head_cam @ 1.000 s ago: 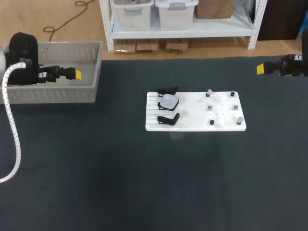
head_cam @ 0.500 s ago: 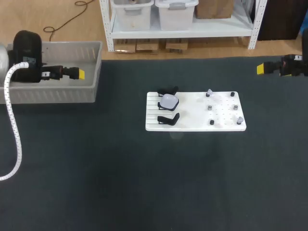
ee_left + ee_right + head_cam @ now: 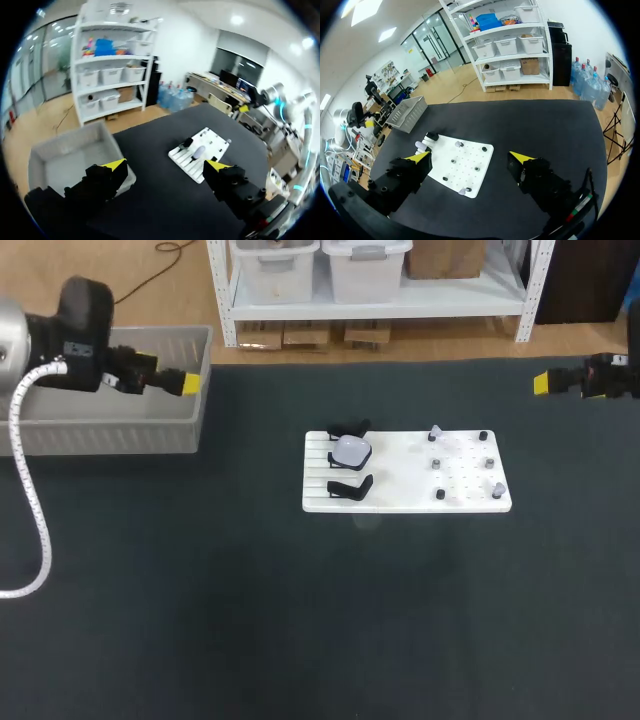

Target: Pick up each earbud case from the left stands, insert the matching earbuds, close the lid, and place the case in the box.

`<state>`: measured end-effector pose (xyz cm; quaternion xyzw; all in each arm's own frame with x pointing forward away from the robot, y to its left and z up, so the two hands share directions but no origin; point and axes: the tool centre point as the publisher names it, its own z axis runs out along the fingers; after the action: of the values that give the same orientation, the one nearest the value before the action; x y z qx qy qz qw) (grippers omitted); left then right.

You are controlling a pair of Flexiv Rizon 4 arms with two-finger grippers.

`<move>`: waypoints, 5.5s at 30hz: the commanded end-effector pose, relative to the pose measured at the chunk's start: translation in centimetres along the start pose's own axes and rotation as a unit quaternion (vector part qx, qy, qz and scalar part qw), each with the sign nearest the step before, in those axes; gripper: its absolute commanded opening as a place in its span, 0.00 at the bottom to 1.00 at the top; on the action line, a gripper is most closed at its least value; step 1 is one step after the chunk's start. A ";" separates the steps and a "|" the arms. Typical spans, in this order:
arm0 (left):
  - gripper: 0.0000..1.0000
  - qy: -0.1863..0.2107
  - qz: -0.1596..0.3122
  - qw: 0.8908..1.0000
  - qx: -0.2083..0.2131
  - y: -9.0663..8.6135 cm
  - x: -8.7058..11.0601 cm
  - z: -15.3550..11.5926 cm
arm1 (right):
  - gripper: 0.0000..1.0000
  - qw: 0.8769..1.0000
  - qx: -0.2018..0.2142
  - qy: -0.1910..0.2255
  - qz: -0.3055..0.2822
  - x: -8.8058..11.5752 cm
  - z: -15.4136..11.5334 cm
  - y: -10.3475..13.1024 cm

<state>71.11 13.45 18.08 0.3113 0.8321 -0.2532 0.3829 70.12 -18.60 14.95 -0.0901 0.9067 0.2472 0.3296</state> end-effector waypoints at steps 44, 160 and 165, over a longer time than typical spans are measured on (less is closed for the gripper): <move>1.00 0.045 0.284 0.923 0.256 -5.8 4.6 14.3 | 1.00 1.000 0.001 0.000 0.000 0.0 0.0 0.0; 1.00 -0.046 0.281 0.908 0.306 -9.2 5.1 23.6 | 1.00 1.000 0.001 0.000 0.000 0.0 0.0 0.0; 1.00 -0.055 0.283 0.908 0.305 -9.3 4.8 22.6 | 1.00 1.000 0.001 0.000 0.000 0.0 0.0 0.0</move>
<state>73.84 -6.84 2.52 0.6256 0.5642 -0.4012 0.3597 70.12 -18.60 14.95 -0.0901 0.9067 0.2472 0.3296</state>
